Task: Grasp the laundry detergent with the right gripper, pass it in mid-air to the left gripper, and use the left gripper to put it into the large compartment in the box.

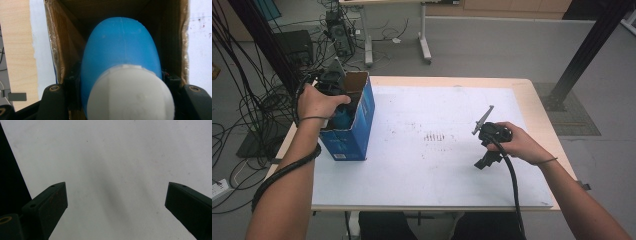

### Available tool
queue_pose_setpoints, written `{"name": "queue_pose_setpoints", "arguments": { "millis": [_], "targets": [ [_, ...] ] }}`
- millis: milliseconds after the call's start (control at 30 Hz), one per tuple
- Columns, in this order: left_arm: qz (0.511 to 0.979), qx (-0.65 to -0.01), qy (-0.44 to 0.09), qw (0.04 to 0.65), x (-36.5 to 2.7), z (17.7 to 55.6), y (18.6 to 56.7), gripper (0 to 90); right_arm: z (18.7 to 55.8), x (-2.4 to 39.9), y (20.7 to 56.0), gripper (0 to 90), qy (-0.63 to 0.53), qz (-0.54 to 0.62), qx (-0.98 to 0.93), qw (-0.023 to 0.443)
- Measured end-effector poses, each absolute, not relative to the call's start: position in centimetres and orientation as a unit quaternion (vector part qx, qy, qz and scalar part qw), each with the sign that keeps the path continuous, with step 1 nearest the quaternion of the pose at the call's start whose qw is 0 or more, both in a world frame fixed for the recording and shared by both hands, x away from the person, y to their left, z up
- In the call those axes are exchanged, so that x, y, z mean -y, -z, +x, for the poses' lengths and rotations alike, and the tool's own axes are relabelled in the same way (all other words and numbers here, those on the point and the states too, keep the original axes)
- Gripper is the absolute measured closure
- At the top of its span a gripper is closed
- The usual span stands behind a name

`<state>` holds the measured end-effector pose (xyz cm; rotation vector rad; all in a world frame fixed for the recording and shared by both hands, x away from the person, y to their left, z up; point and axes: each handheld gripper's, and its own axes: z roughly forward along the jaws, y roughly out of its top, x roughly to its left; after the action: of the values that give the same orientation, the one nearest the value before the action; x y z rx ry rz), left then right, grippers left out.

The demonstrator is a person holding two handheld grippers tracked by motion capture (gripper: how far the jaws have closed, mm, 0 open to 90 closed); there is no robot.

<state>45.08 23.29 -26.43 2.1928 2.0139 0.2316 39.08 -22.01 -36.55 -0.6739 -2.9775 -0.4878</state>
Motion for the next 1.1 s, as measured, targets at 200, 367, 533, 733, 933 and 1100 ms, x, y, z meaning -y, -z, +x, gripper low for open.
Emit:
{"name": "queue_pose_setpoints", "arguments": {
  "millis": [200,367,533,733,933,1100],
  "targets": [
    [0.734,-0.671,-0.079,0.071,-23.19,45.00,27.13,37.7,39.07,22.11,36.54,4.4,0.158,-0.221,0.962,0.025],
    [0.735,-0.670,-0.081,0.069,-23.01,45.05,27.19,37.6,39.10,22.06,36.57,4.4,0.156,-0.220,0.963,0.026],
    [0.734,-0.670,-0.081,0.069,-23.02,45.08,27.25,37.6,39.12,22.07,36.64,4.4,0.157,-0.221,0.962,0.027],
    [0.733,-0.672,-0.082,0.072,-23.07,45.10,27.32,37.6,39.10,22.22,36.70,4.4,0.157,-0.222,0.962,0.027],
    [0.731,-0.674,-0.079,0.071,-23.15,45.17,27.30,37.6,39.16,22.13,36.91,4.4,0.156,-0.223,0.962,0.028],
    [0.731,-0.674,-0.078,0.073,-23.22,45.18,27.32,37.5,39.15,21.94,36.94,4.4,0.154,-0.223,0.962,0.030]
  ]
}}
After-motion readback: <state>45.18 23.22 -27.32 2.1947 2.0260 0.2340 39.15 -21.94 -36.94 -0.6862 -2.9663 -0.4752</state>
